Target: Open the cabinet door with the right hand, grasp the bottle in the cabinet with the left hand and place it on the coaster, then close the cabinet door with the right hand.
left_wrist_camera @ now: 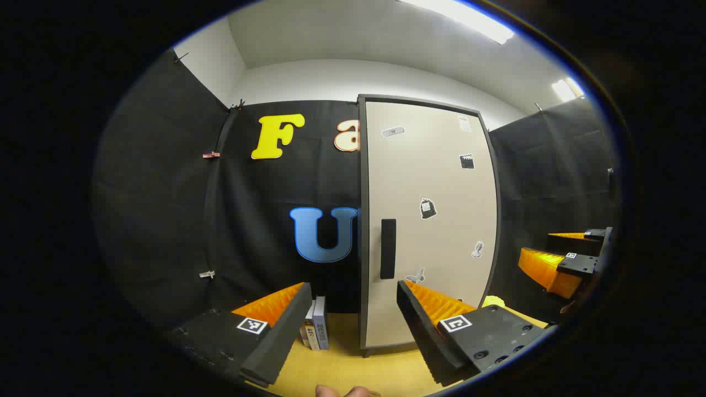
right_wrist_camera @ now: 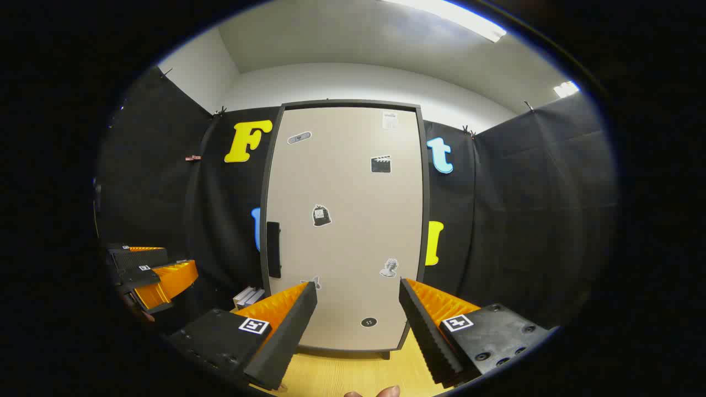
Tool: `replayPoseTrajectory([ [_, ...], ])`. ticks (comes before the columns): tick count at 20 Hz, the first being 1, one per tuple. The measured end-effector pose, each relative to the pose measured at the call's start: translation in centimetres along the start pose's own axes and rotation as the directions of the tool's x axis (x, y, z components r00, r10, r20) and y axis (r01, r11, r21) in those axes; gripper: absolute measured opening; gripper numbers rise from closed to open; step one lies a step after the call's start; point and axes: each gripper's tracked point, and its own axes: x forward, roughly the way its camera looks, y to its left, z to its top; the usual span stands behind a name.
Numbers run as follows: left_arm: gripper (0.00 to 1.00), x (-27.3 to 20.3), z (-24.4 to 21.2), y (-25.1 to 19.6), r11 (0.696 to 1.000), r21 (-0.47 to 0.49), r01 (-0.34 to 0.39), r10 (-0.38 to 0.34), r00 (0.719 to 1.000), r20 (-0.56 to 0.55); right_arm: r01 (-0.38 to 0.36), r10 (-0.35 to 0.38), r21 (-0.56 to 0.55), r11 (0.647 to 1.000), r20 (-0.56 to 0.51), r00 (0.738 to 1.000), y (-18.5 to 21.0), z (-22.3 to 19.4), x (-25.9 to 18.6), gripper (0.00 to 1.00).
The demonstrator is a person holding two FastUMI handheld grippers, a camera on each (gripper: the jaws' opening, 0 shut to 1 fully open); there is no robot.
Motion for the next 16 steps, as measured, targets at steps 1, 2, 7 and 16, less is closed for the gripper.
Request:
replayPoseTrajectory([
  [1,0.97,-0.1,0.0,0.2,1.0,0.005,-0.008,0.008,1.0,-0.002,-0.001,0.001,0.0,1.0,-0.002,1.0,0.1,0.1,-0.2,0.97],
  [2,0.98,-0.2,0.0,0.3,1.0,0.011,-0.012,0.012,1.0,-0.003,-0.005,0.005,0.001,1.0,-0.004,1.0,0.1,0.0,-0.3,0.98],
  [7,0.98,-0.7,0.4,0.5,1.0,0.022,-0.008,0.008,1.0,0.008,-0.019,0.019,0.006,1.0,-0.015,1.0,1.1,0.1,-1.2,0.98],
  [16,0.97,-1.9,1.0,1.6,1.0,0.024,-0.003,0.002,1.0,0.018,-0.003,0.003,0.026,1.0,-0.015,1.0,1.9,0.5,-2.1,0.98],
])
